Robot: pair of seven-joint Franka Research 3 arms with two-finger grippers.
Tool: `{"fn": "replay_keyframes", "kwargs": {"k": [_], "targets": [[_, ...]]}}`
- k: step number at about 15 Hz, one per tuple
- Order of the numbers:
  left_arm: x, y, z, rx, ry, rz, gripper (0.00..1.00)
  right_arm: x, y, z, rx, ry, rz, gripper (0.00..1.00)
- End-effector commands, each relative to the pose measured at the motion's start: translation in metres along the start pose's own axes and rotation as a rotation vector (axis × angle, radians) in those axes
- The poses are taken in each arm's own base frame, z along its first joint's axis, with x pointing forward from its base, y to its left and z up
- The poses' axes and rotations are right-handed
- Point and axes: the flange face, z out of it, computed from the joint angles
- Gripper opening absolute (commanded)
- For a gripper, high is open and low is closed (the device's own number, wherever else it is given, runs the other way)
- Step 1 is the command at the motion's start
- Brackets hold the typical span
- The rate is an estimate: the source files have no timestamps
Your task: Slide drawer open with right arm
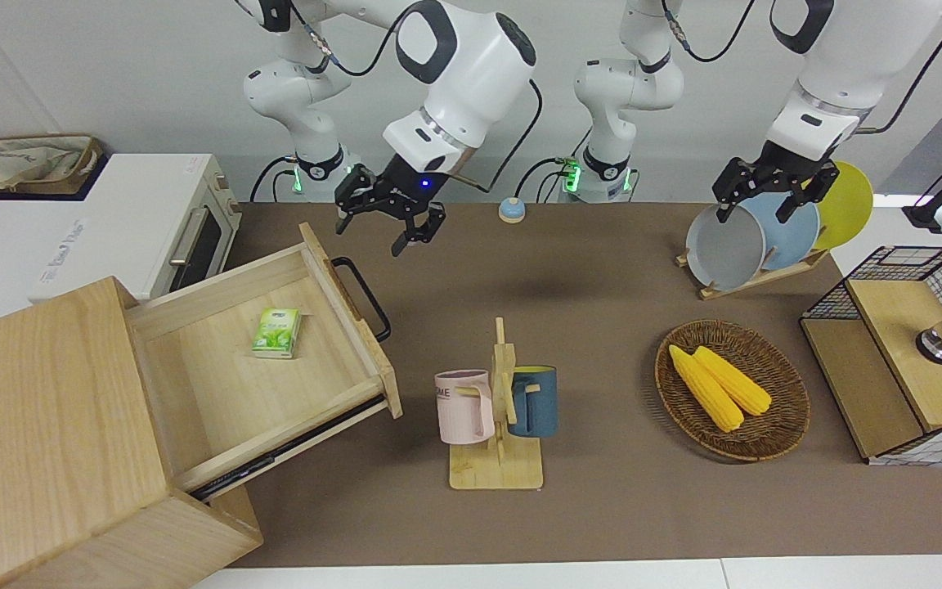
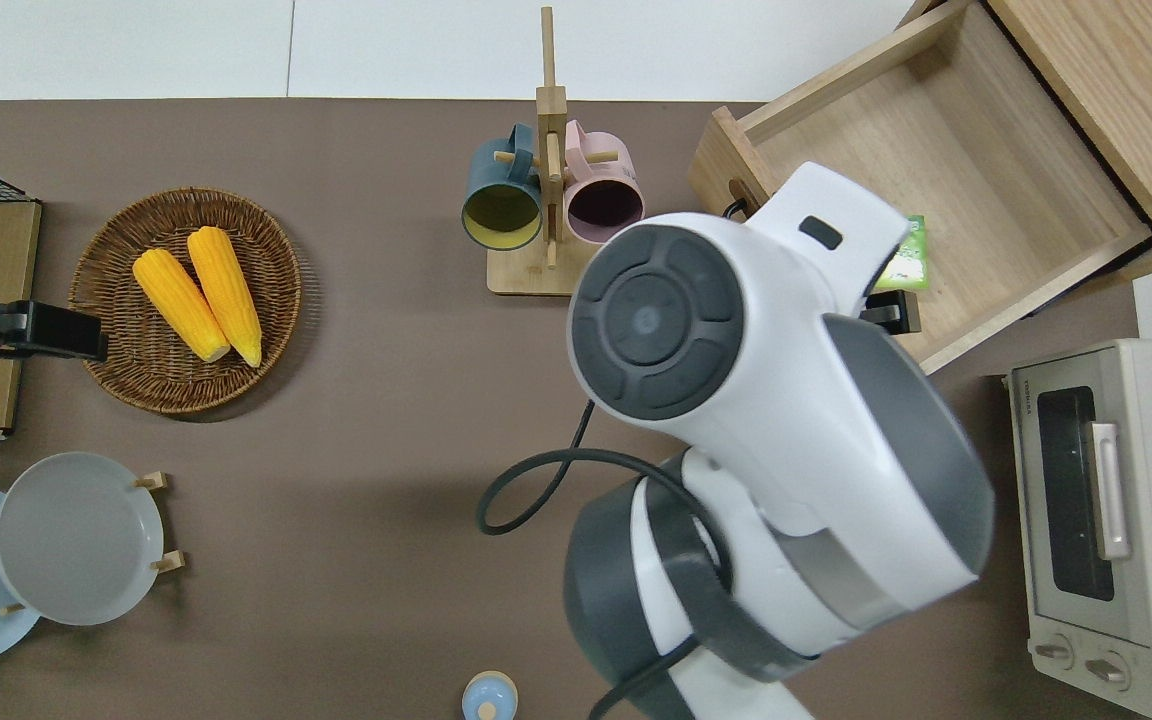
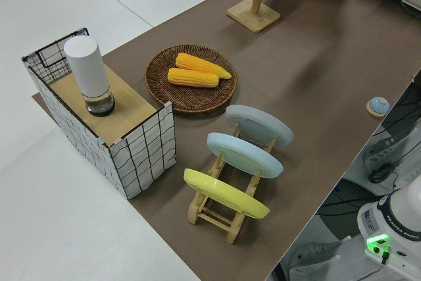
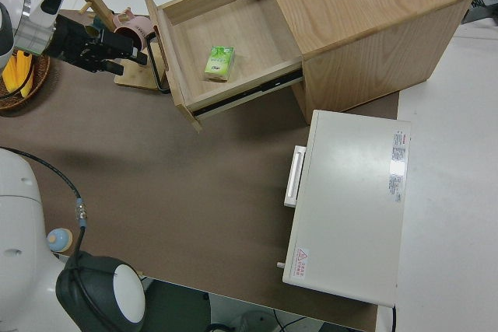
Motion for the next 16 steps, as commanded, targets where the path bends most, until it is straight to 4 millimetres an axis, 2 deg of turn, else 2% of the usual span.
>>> {"fn": "replay_keyframes", "kwargs": {"k": [1, 5, 9, 16], "targets": [[0.004, 0.0, -0.002, 0.016, 0.007, 0.008, 1.0, -0.001, 0.059, -0.008, 0.196, -0.038, 0.035, 0.983], [0.004, 0.0, -0.002, 0.016, 0.007, 0.008, 1.0, 0.002, 0.114, 0.0, 0.349, -0.082, 0.069, 0.983], [0.004, 0.0, -0.002, 0.016, 0.007, 0.008, 1.0, 0.004, 0.171, 0.02, 0.466, -0.11, 0.088, 0.983], [0.004, 0.0, -0.002, 0.016, 0.007, 0.008, 1.0, 0.003, 0.21, 0.044, 0.503, -0.117, 0.035, 0.985]]}}
